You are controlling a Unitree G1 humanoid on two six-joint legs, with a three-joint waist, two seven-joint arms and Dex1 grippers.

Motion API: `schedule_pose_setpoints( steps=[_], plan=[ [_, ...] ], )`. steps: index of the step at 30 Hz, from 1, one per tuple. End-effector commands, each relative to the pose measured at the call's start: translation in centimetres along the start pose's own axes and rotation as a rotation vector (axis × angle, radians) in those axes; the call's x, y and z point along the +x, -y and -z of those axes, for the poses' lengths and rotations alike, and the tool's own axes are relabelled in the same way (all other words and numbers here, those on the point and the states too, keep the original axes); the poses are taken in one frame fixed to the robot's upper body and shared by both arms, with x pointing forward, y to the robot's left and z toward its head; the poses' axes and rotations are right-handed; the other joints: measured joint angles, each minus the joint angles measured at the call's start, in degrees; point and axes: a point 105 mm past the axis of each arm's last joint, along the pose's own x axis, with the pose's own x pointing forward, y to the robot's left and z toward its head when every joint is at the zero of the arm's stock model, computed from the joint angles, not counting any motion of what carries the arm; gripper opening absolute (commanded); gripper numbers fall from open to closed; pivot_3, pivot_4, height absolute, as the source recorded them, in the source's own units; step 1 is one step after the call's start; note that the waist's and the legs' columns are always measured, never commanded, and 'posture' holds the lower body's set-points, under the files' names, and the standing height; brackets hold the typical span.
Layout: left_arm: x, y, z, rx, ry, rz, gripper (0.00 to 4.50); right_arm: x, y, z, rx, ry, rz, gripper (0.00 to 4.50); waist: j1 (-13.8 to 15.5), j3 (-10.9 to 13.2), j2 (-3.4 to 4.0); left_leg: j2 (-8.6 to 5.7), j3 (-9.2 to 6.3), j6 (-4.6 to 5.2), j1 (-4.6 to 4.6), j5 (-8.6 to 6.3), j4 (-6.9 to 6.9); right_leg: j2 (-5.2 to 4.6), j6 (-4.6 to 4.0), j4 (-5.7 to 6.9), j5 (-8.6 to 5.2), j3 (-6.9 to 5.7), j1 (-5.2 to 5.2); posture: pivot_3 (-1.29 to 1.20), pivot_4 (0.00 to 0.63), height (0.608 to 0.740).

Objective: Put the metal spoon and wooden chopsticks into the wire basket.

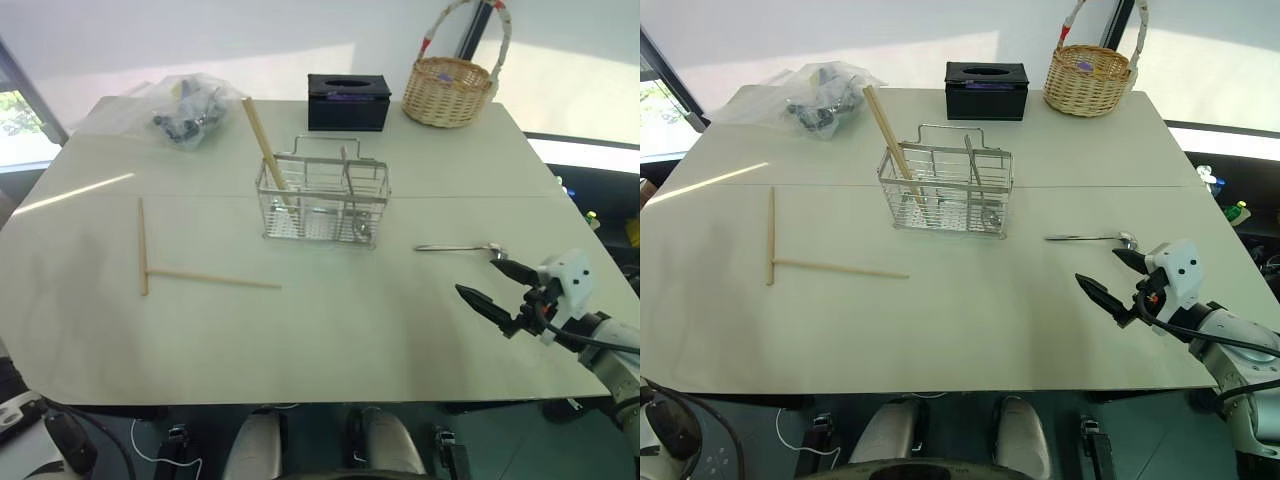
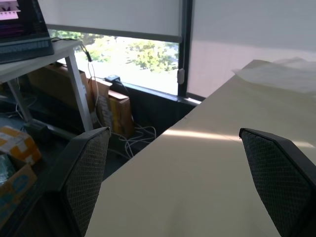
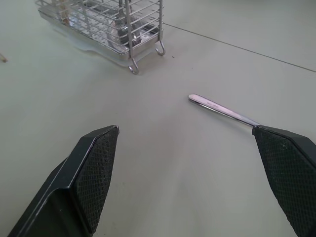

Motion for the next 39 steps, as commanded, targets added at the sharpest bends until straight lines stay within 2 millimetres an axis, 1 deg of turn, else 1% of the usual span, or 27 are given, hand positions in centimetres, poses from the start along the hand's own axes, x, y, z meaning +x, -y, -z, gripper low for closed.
schedule_pose_setpoints(
  steps=[1, 8, 16, 20, 21, 23, 25, 27, 28, 30, 32, 34, 36, 39],
  plan=[
    [0.0, 0.0, -2.2, 0.0, 0.08, -0.001, 4.42, 0.0, -0.1, -1.2, -0.029, 0.043, 0.003, 4.5, 0.0, 0.0, 0.0, 0.0, 0.0, 0.0, 0.0, 0.0, 0.0, 0.0, 0.0, 0.0, 0.0, 0.0, 0.0, 0.0, 0.15, 0.706],
    [0.2, 0.1, -2.2, 0.003, 0.077, 0.002, 4.42, 0.1, -0.1, -1.2, -0.031, 0.044, 0.004, 4.5, 0.0, 0.0, -0.01, 0.0, 0.0, 0.0, 0.0, 0.0, 0.01, 0.0, 0.01, 0.0, 0.01, 0.0, 0.01, 0.0, 0.15, 0.706],
    [0.1, 0.9, -1.7, 0.039, 0.054, 0.037, 4.42, 0.1, 0.6, -1.8, -0.074, 0.038, 0.008, 4.5, 0.0, 0.0, -0.01, 0.0, 0.0, 0.0, 0.0, 0.0, 0.01, 0.0, 0.02, 0.02, 0.01, 0.0, 0.0, 0.0, 0.15, 0.706],
    [0.0, 2.4, -1.9, -0.017, 0.05, 0.127, 4.42, 0.3, 1.1, -2.8, -0.127, 0.04, -0.002, 4.5, 0.0, 0.0, -0.01, -0.01, 0.01, 0.0, 0.0, 0.0, 0.02, 0.01, 0.02, 0.02, 0.01, 0.0, 0.0, 0.0, 0.15, 0.706],
    [0.0, 3.4, -2.3, -0.022, 0.052, 0.178, 4.42, 0.5, 1.3, -3.3, -0.161, 0.037, -0.019, 4.5, 0.0, 0.0, -0.02, -0.01, 0.01, 0.0, 0.0, 0.0, 0.03, 0.01, 0.02, 0.02, 0.01, 0.0, 0.01, 0.0, 0.15, 0.706],
    [-0.7, 6.2, -3.6, -0.04, 0.068, 0.34, 4.42, 1.0, 1.8, -4.9, -0.258, 0.027, -0.069, 4.5, 0.0, 0.0, 0.01, -0.01, 0.02, 0.0, 0.0, 0.01, 0.05, 0.01, 0.02, 0.02, 0.01, 0.0, 0.02, 0.0, 0.15, 0.706],
    [-1.9, 9.0, -4.9, -0.031, 0.094, 0.515, 4.42, 1.4, 2.1, -6.4, -0.317, 0.033, -0.116, 4.5, 0.0, 0.1, -0.01, -0.02, 0.04, 0.0, -0.01, 0.01, 0.1, 0.0, -0.01, 0.02, 0.0, 0.0, 0.01, 0.0, 0.15, 0.706],
    [-3.7, 12.7, -5.9, 0.019, 0.112, 0.733, 4.42, 2.1, 2.5, -8.2, -0.365, 0.05, -0.161, 4.5, -0.1, 0.0, -0.05, -0.01, 0.03, 0.0, -0.01, 0.01, 0.1, 0.01, -0.13, 0.04, -0.07, 0.0, 0.02, 0.0, 0.15, 0.706],
    [-5.1, 14.9, -6.1, 0.039, 0.106, 0.866, 4.42, 2.6, 2.7, -9.0, -0.4, 0.053, -0.19, 4.5, -0.1, 0.0, -0.05, -0.02, 0.03, 0.0, -0.01, 0.01, 0.07, 0.01, -0.12, 0.01, -0.06, 0.0, 0.01, 0.0, 0.15, 0.706],
    [-8.2, 18.5, -6.3, 0.119, 0.105, 1.116, 4.42, 3.4, 2.8, -10.3, -0.472, 0.043, -0.256, 4.5, -0.2, 0.1, 0.05, -0.03, 0.06, 0.0, -0.01, 0.01, 0.08, 0.01, -0.11, 0.01, -0.05, 0.0, 0.02, 0.0, 0.15, 0.706],
    [-11.6, 20.9, -5.7, 0.227, 0.103, 1.348, 4.42, 4.2, 2.8, -11.0, -0.54, 0.011, -0.336, 4.5, -0.2, 0.1, 0.14, -0.04, 0.09, 0.01, -0.01, 0.01, 0.06, 0.01, -0.11, -0.01, -0.05, 0.03, 0.02, 0.0, 0.15, 0.706],
    [-14.3, 22.4, -5.1, 0.304, 0.098, 1.521, 4.42, 4.9, 2.8, -11.4, -0.592, -0.03, -0.415, 4.5, -0.3, 0.2, 0.22, -0.04, 0.14, 0.01, -0.01, 0.02, 0.02, 0.01, 0.0, 0.0, 0.01, 0.06, -0.03, 0.0, 0.15, 0.706],
    [-16.2, 23.3, -4.8, 0.345, 0.082, 1.647, 4.42, 5.6, 2.9, -11.6, -0.624, -0.074, -0.484, 4.5, -0.6, 0.3, 0.29, -0.03, 0.15, 0.02, -0.01, 0.02, 0.02, 0.04, 0.01, 0.01, 0.02, 0.08, -0.04, 0.0, 0.15, 0.706],
    [-18.2, 24.0, -4.4, 0.389, 0.051, 1.808, 4.42, 6.7, 3.4, -11.2, -0.677, -0.152, -0.556, 4.5, -0.7, 0.4, 0.36, -0.02, 0.16, 0.03, -0.02, 0.03, 0.03, 0.07, 0.02, 0.05, 0.02, 0.1, -0.08, 0.0, 0.15, 0.706]
  ],
)
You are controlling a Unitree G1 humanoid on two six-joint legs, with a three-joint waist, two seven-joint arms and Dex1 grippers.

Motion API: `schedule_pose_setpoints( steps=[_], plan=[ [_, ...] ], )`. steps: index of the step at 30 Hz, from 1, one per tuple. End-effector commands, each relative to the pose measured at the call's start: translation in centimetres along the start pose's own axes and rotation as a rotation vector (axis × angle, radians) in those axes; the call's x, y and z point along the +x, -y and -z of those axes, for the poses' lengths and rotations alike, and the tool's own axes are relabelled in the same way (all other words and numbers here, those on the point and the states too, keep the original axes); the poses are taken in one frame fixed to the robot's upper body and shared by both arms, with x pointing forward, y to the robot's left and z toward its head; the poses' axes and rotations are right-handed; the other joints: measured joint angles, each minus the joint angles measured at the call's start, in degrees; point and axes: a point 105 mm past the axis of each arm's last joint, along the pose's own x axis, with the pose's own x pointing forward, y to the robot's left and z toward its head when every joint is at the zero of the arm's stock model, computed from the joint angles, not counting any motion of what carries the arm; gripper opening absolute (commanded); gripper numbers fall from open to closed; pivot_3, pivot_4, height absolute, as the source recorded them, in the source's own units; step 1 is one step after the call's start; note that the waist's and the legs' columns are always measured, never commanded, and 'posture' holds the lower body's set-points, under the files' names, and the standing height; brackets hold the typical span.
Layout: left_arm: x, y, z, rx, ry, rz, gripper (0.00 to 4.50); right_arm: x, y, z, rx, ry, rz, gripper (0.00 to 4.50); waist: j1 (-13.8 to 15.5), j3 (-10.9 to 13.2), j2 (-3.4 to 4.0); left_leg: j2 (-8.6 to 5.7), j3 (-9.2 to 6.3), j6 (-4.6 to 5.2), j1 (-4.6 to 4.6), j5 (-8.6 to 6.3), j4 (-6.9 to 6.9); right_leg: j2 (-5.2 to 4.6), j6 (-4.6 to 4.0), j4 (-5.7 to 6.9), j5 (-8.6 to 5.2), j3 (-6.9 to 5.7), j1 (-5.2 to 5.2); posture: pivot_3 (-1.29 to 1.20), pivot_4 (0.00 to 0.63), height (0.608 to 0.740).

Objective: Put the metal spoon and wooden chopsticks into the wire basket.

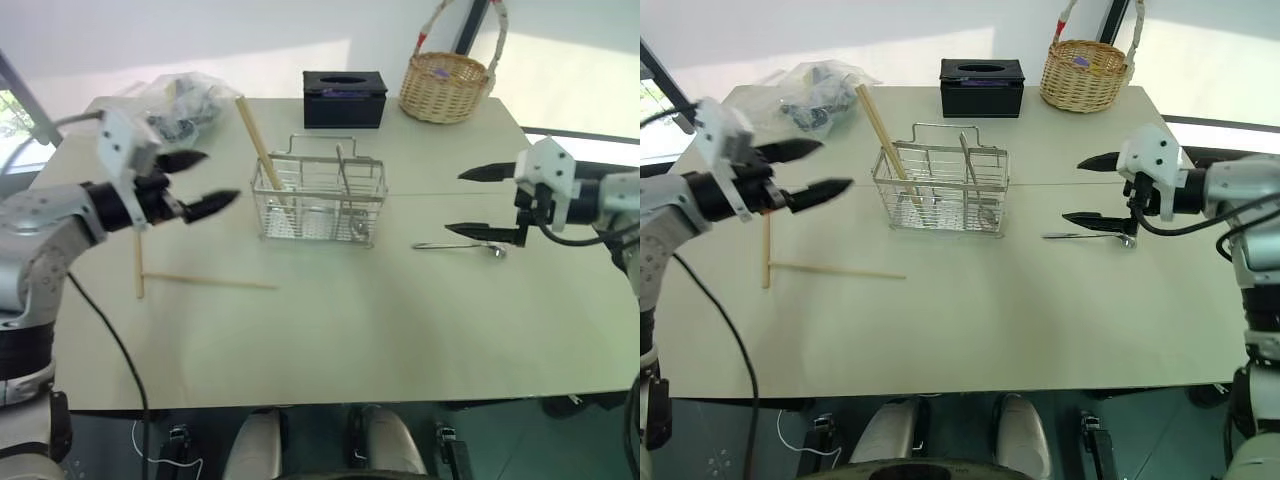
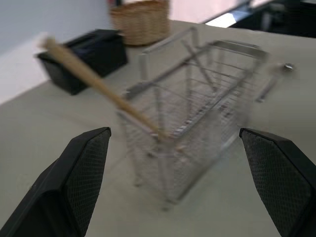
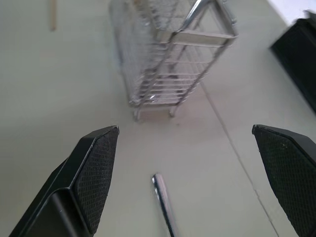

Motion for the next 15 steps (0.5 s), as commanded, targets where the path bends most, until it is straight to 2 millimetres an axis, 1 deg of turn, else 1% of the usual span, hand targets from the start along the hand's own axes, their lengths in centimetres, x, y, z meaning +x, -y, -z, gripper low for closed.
schedule_pose_setpoints(
  steps=[1, 2, 4, 6, 8, 11, 15],
  plan=[
    [0.5, 1.9, -1.6, 0.072, -0.002, 0.16, 4.42, 0.2, 0.8, 0.6, -0.053, -0.074, -0.085, 4.5, -0.1, 0.0, 0.03, 0.0, 0.0, 0.0, 0.0, 0.0, 0.01, 0.01, 0.0, 0.0, 0.0, 0.0, 0.0, 0.0, 0.15, 0.706],
    [0.9, 2.1, -1.7, 0.066, -0.003, 0.189, 4.42, 0.4, 1.0, 1.2, -0.06, -0.107, -0.106, 4.5, -0.1, 0.0, 0.02, 0.0, 0.01, 0.0, 0.0, 0.0, 0.01, 0.0, 0.0, -0.01, 0.0, 0.02, 0.01, 0.0, 0.15, 0.706],
    [2.0, 3.3, -1.6, 0.071, -0.02, 0.281, 4.42, 1.3, 1.3, 3.7, -0.109, -0.253, -0.151, 4.5, 0.0, 0.1, 0.05, 0.0, 0.01, 0.0, -0.01, 0.0, 0.01, 0.0, 0.02, 0.03, 0.01, 0.03, 0.01, 0.0, 0.15, 0.706],
    [2.7, 4.1, -1.4, 0.083, -0.033, 0.345, 4.42, 2.0, 1.5, 5.5, -0.137, -0.362, -0.181, 4.5, 0.0, 0.1, 0.06, -0.03, 0.06, -0.01, -0.01, 0.01, 0.09, 0.0, 0.02, -0.01, 0.01, 0.07, 0.03, 0.0, 0.15, 0.706],
    [3.3, 4.3, -1.6, 0.081, -0.031, 0.365, 4.42, 2.7, 1.9, 6.6, -0.153, -0.428, -0.181, 4.5, -0.1, 0.1, 0.05, -0.03, 0.09, -0.01, 0.04, 0.01, 0.08, 0.0, 0.02, 0.01, 0.0, 0.14, 0.06, 0.0, 0.15, 0.706],
    [3.9, 4.5, -1.9, 0.074, -0.027, 0.381, 4.42, 3.3, 2.3, 7.5, -0.169, -0.489, -0.171, 4.5, -0.6, 0.1, 0.05, -0.03, 0.1, -0.02, -0.02, 0.02, 0.05, 0.02, 0.02, 0.09, 0.01, 0.19, -0.04, 0.0, 0.15, 0.706],
    [4.1, 5.0, -2.1, 0.086, -0.027, 0.391, 4.42, 4.0, 2.1, 8.8, -0.128, -0.543, -0.16, 4.5, -1.1, 0.1, 0.07, -0.03, 0.12, -0.19, -0.01, 0.12, 0.03, 0.02, 0.03, 0.18, 0.02, 0.2, -0.01, 0.0, 0.15, 0.706]
  ],
)
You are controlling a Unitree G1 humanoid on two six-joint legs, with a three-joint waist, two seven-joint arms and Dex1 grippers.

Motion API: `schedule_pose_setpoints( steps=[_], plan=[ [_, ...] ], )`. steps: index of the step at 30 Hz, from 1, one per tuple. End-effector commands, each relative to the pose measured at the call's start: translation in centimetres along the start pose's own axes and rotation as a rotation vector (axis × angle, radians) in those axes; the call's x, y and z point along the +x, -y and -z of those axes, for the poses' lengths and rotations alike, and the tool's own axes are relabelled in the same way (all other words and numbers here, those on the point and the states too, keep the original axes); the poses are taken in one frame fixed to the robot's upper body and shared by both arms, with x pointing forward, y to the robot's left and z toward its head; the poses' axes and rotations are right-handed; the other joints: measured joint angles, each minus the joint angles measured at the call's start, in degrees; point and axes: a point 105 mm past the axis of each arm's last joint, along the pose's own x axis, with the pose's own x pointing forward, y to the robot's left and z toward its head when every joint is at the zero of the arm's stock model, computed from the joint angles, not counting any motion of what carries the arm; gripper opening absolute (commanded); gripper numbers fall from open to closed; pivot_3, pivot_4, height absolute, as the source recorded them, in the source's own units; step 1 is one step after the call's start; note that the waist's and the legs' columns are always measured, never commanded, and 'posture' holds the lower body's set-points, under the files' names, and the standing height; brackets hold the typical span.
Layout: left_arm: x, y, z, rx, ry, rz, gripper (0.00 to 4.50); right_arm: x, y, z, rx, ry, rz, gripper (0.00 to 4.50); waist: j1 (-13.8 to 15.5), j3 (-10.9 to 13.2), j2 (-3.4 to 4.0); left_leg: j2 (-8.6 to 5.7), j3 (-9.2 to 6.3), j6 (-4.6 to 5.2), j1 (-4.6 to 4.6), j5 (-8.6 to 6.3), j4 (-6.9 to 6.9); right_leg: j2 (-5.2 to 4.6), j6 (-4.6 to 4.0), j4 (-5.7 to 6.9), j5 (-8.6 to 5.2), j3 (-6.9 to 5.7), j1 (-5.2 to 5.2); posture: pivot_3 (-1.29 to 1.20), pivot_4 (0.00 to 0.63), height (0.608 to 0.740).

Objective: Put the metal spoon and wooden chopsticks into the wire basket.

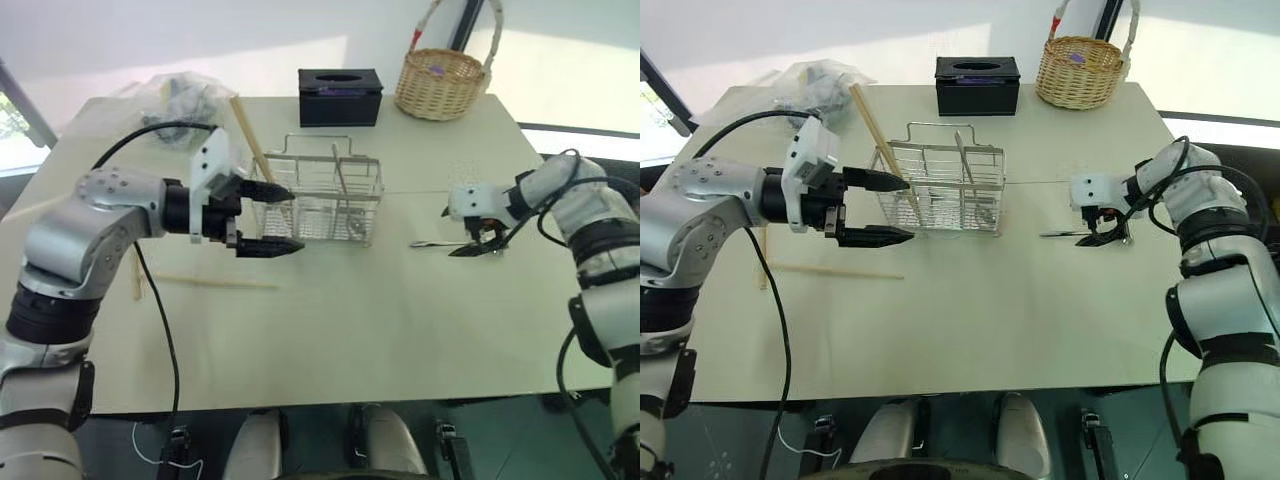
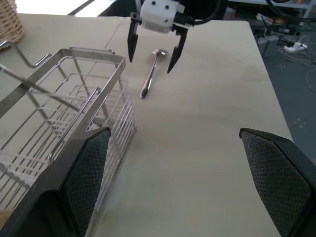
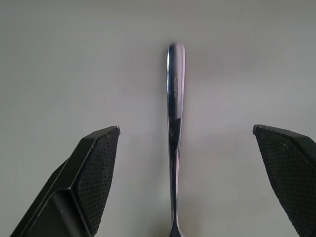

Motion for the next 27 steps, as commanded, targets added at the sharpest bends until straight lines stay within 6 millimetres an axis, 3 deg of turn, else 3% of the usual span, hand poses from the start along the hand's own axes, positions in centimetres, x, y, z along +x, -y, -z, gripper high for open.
schedule_pose_setpoints(
  steps=[1, 12, 15, 22, 27],
  plan=[
    [-0.1, 0.2, -1.0, 0.037, 0.005, -0.001, 4.42, -0.4, 0.8, 0.6, 0.003, -0.053, 0.043, 4.5, -0.1, 0.0, 0.0, 0.0, 0.02, -0.01, 0.0, 0.0, 0.0, 0.0, 0.0, 0.0, 0.0, 0.0, 0.0, 0.0, 0.15, 0.706],
    [-0.8, 0.7, -0.9, 0.023, -0.015, -0.017, 4.42, 0.3, 0.9, 1.8, 0.053, -0.158, 0.058, 4.5, -0.1, 0.0, 0.03, 0.0, 0.03, 0.13, 0.09, -0.07, 0.03, 0.0, 0.0, 0.0, 0.0, 0.06, 0.01, 0.0, 0.15, 0.706],
    [-0.8, 0.5, -1.2, 0.021, -0.006, -0.026, 4.5, 0.5, 0.6, 1.9, 0.043, -0.17, 0.043, 3.6, -0.1, 0.0, 0.03, 0.0, 0.03, 0.13, 0.1, -0.07, 0.03, 0.01, 0.0, 0.01, 0.0, 0.07, 0.01, 0.0, 0.15, 0.706],
    [-0.9, 0.2, -1.7, 0.027, 0.008, -0.046, 4.5, 0.8, 0.2, 2.1, 0.051, -0.17, 0.024, 0.03, -0.1, 0.0, 0.03, 0.0, 0.04, 0.12, 0.1, -0.07, 0.04, 0.01, 0.0, 0.01, 0.0, 0.08, 0.03, 0.0, 0.15, 0.706],
    [-1.0, -0.2, -1.9, 0.031, 0.018, -0.059, 4.5, 0.8, 0.1, 2.1, 0.045, -0.163, 0.02, 0.03, -0.1, 0.0, 0.03, 0.0, 0.03, 0.12, 0.1, -0.07, 0.04, 0.01, 0.0, 0.01, 0.0, 0.08, 0.04, 0.0, 0.15, 0.706]
  ],
)
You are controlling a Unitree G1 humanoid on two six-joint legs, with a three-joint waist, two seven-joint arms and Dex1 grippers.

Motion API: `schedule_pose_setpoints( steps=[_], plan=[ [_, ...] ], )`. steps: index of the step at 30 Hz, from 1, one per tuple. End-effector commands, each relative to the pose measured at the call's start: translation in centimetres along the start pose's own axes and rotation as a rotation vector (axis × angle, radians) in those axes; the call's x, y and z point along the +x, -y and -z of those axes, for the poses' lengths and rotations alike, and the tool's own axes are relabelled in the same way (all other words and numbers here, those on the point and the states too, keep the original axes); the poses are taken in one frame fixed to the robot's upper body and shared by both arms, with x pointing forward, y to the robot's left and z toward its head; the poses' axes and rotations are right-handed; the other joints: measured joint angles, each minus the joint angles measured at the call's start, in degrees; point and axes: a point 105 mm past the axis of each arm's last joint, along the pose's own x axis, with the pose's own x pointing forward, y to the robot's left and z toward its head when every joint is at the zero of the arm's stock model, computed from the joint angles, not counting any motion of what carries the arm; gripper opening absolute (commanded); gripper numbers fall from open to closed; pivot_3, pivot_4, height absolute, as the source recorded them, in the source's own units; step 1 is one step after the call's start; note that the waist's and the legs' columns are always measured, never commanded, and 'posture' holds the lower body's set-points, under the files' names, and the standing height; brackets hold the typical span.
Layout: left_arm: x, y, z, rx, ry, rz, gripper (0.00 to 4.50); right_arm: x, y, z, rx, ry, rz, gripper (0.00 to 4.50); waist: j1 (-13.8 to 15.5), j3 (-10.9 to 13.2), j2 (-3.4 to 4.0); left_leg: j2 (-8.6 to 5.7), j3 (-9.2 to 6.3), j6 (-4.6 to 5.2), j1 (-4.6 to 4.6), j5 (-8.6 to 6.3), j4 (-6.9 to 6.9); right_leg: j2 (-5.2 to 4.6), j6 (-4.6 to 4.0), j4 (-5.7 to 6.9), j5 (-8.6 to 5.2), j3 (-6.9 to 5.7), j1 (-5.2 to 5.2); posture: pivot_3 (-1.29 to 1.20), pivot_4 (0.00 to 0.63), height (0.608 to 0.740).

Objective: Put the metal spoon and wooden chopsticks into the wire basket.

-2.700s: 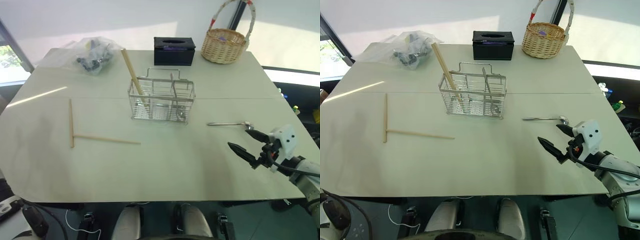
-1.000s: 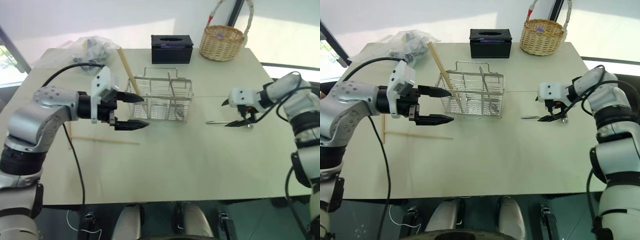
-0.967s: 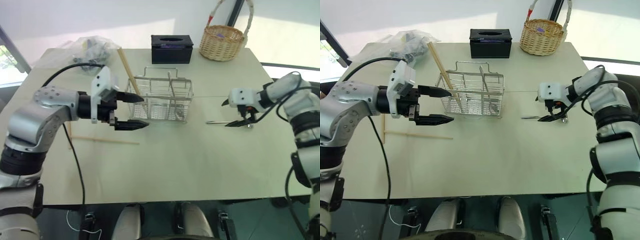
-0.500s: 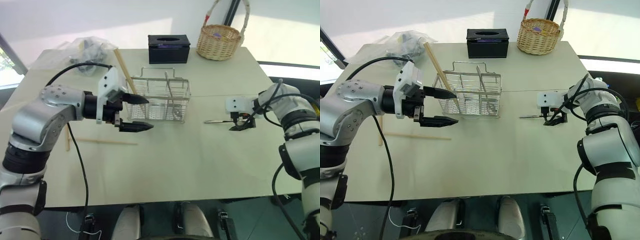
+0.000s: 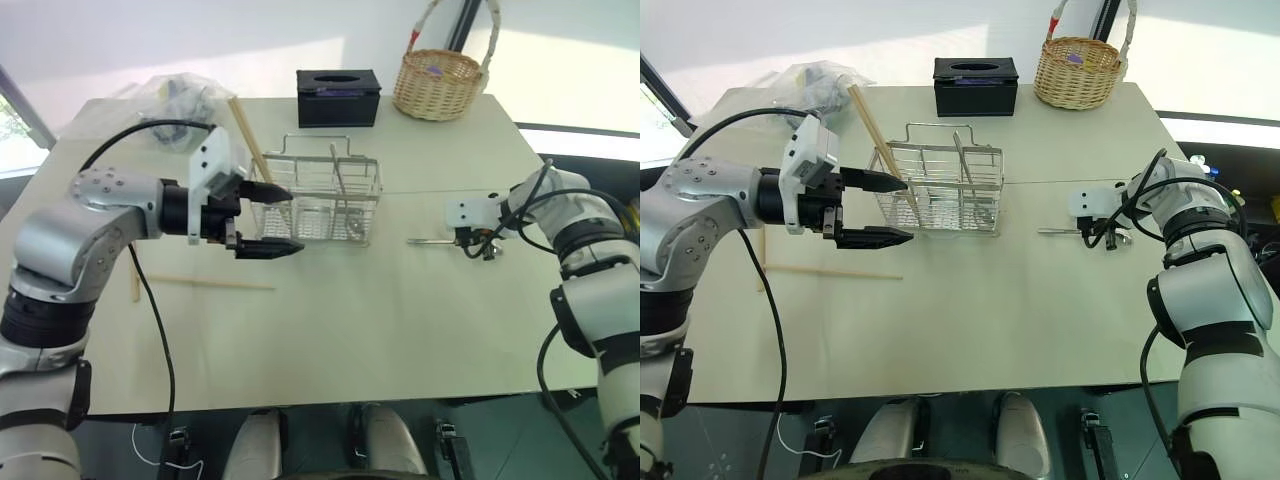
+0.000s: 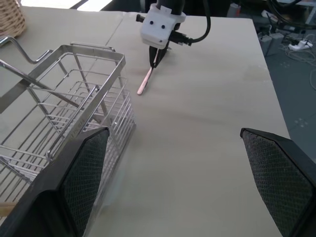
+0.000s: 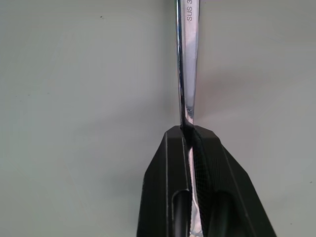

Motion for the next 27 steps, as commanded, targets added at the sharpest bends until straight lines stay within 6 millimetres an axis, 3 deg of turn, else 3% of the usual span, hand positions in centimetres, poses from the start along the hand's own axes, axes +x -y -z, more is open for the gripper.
schedule_pose_setpoints(
  steps=[1, 3, 10, 14, 21, 24, 27],
  plan=[
    [-0.6, -0.4, -1.5, 0.048, 0.038, -0.027, 4.5, -0.8, 0.5, -0.2, -0.016, 0.01, 0.018, 0.03, 0.0, 0.0, 0.0, 0.0, 0.0, 0.0, 0.0, 0.0, 0.0, 0.0, 0.0, 0.0, 0.0, 0.0, 0.0, 0.0, 0.15, 0.706],
    [-0.7, -0.6, -1.4, 0.048, 0.041, -0.033, 4.5, -0.9, 0.7, -0.5, -0.016, 0.028, 0.027, 0.03, 0.0, 0.0, 0.0, 0.0, 0.0, 0.0, 0.01, 0.0, 0.0, 0.0, 0.0, 0.0, 0.0, 0.0, 0.0, 0.0, 0.15, 0.706],
    [-0.8, -1.8, -1.9, 0.058, 0.078, -0.079, 4.5, -3.0, 2.8, -4.4, 0.006, 0.25, 0.102, 0.03, 0.0, 0.0, 0.0, 0.0, 0.0, -0.03, 0.01, 0.02, 0.01, 0.0, 0.0, 0.01, 0.0, 0.0, 0.01, 0.0, 0.15, 0.706],
    [-1.1, -2.4, -2.2, 0.064, 0.09, -0.103, 4.5, -4.9, 3.5, -4.5, -0.014, 0.298, 0.152, 0.03, 0.0, 0.0, 0.06, 0.0, 0.01, -0.05, 0.01, 0.03, 0.0, 0.0, 0.0, 0.01, 0.01, 0.0, 0.0, 0.0, 0.15, 0.706],
    [-2.5, -2.9, -3.0, 0.065, 0.132, -0.165, 4.5, -11.1, 7.1, -5.3, 0.104, 0.505, 0.478, 0.03, 0.1, 0.0, 0.07, -0.01, 0.03, -0.04, -0.03, 0.02, 0.0, -0.01, 0.06, 0.0, 0.05, 0.0, 0.06, 0.0, 0.15, 0.706],
    [-2.7, -2.9, -3.1, 0.069, 0.136, -0.179, 4.5, -13.0, 8.1, -6.8, 0.18, 0.644, 0.596, 0.03, 0.2, 0.0, 0.06, 0.0, 0.02, -0.03, 0.0, 0.02, -0.01, 0.0, 0.06, 0.01, 0.05, 0.0, 0.05, 0.0, 0.15, 0.706],
    [-2.8, -3.1, -3.2, 0.068, 0.148, -0.195, 4.5, -14.2, 8.1, -9.7, 0.246, 0.798, 0.648, 0.03, 0.0, 0.0, 0.06, 0.01, 0.03, -0.03, 0.08, 0.02, -0.01, 0.0, 0.06, 0.02, 0.05, 0.0, 0.11, 0.0, 0.15, 0.706]
  ],
)
